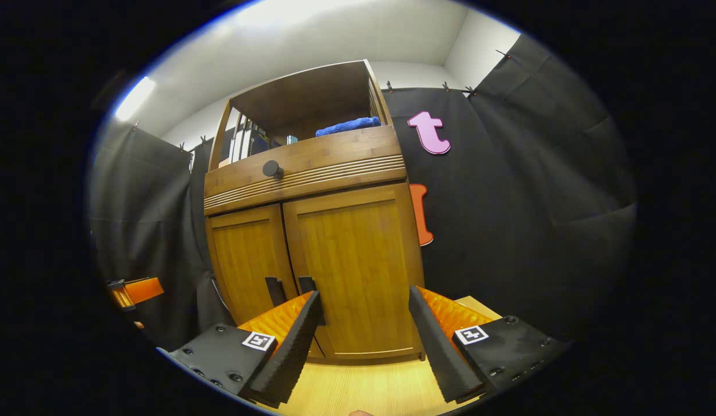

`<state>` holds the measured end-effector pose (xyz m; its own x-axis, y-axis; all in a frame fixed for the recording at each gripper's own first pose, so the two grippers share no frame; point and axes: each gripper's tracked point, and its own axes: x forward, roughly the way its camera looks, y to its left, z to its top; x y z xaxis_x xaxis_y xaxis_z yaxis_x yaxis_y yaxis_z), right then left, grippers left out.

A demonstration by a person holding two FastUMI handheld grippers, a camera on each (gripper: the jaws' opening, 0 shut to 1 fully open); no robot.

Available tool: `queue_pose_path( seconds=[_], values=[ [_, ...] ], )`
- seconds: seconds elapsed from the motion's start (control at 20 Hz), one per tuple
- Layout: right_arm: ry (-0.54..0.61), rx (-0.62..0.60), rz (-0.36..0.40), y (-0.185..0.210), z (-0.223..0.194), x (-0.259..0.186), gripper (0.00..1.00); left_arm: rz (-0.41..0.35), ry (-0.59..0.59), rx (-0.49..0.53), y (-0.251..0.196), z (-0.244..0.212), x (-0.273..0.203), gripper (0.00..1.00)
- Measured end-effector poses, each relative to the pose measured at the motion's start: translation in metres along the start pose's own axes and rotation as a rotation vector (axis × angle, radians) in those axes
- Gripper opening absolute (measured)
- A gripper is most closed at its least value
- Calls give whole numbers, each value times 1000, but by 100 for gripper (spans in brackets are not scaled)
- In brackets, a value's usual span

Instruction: Open the right door of the double-door shoe cabinet with the right hand, and open the left door with the left hand.

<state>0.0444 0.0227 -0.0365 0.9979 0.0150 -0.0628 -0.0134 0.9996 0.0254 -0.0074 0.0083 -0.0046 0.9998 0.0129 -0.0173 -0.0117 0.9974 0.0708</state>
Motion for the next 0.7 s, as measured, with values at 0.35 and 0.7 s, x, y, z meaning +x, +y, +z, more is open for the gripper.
queue_pose_path(
  seconds=[0.35,0.7],
  values=[
    [14,-23,1,19,-21,38,89,-2,14,3,12,-10,2,94],
    [35,-43,51,61,-48,92,98,30,19,25,38,-15,6,94]
  ],
)
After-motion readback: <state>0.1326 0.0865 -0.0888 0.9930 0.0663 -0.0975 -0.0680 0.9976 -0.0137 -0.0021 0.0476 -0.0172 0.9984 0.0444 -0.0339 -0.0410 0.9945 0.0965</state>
